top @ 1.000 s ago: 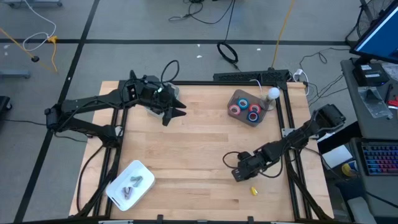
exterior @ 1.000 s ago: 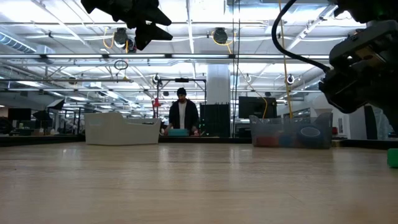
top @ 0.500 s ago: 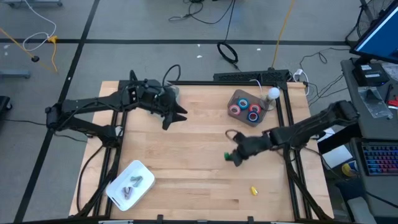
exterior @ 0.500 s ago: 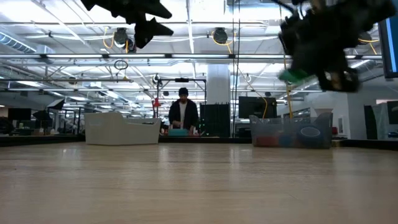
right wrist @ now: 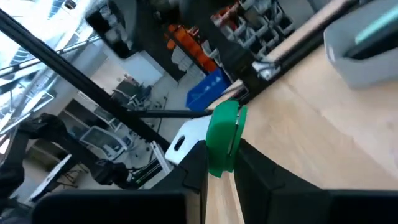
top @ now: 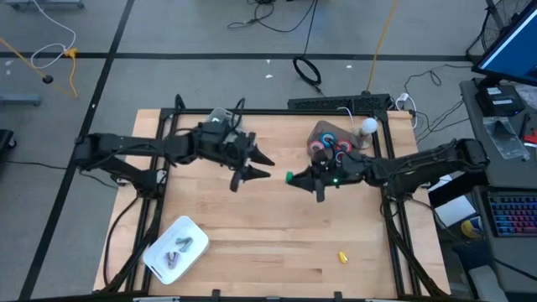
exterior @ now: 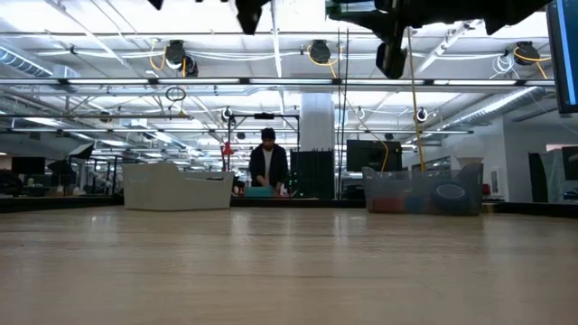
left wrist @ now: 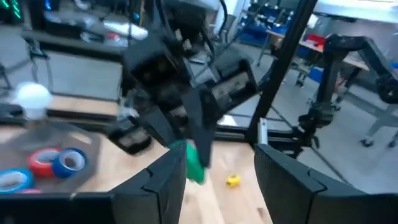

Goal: Pick and place Stapler, Stapler remover, tape
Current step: Put the small green stapler into the gray bin

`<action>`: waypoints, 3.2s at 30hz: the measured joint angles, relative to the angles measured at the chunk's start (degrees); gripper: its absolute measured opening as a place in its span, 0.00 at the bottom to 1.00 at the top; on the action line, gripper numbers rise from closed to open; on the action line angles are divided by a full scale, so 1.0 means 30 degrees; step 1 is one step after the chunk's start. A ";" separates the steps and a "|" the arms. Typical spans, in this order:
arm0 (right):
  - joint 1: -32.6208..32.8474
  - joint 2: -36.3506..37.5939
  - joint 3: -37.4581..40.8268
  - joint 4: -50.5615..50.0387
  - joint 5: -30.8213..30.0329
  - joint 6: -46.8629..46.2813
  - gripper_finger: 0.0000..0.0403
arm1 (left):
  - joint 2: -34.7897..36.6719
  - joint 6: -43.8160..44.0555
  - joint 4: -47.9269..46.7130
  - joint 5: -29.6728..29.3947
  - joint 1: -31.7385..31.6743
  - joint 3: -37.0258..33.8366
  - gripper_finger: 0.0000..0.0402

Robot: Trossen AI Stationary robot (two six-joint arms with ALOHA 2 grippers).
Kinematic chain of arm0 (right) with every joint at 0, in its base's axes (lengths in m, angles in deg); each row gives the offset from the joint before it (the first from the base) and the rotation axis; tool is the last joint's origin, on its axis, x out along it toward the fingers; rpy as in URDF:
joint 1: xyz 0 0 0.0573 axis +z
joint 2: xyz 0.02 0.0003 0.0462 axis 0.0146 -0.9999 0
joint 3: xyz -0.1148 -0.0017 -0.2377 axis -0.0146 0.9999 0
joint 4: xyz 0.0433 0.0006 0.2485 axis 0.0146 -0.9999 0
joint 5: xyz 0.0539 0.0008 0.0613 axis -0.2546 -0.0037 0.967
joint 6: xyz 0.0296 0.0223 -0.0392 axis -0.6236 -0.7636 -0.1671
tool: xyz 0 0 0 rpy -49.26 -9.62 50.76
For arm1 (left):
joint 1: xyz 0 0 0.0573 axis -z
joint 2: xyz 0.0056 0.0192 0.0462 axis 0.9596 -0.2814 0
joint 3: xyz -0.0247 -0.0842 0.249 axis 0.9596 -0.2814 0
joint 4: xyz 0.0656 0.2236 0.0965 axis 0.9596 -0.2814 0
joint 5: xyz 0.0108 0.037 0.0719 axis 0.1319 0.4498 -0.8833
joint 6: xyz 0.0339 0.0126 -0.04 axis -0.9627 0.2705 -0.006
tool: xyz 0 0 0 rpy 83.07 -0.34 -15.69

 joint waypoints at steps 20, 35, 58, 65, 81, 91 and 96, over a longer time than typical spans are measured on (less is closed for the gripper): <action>-0.0222 0.0007 0.0000 0.0671 0.1476 0.2401 0.11 | -0.3810 0.6497 0.4375 0.0601 0.0200 -0.0029 0.46; -0.0421 0.0007 0.0000 0.0737 0.1500 0.2619 0.11 | -0.3789 0.7203 0.5172 -0.0421 0.0779 -0.0031 0.46; -0.0428 -0.0181 -0.0007 0.1568 0.1355 0.2241 0.11 | -0.3796 0.7455 0.4489 -0.0438 0.0786 -0.0034 0.46; -0.0436 -0.0692 -0.0007 0.1771 0.1355 0.2022 0.11 | -0.3796 0.7845 0.5087 -0.0498 0.0779 -0.0036 0.46; -0.0436 -0.0714 -0.0007 0.2427 0.0449 0.1964 0.11 | -0.3789 0.7972 0.4958 -0.0824 0.0779 -0.0036 0.46; -0.0440 -0.0787 0.0000 0.2472 -0.0041 0.1957 0.11 | -0.3789 0.8316 0.4938 -0.1297 0.0750 -0.0036 0.44; -0.0436 -0.0787 0.0000 0.2546 -0.0029 0.1961 0.11 | -0.3789 0.8325 0.5016 -0.1338 0.0742 -0.0036 0.32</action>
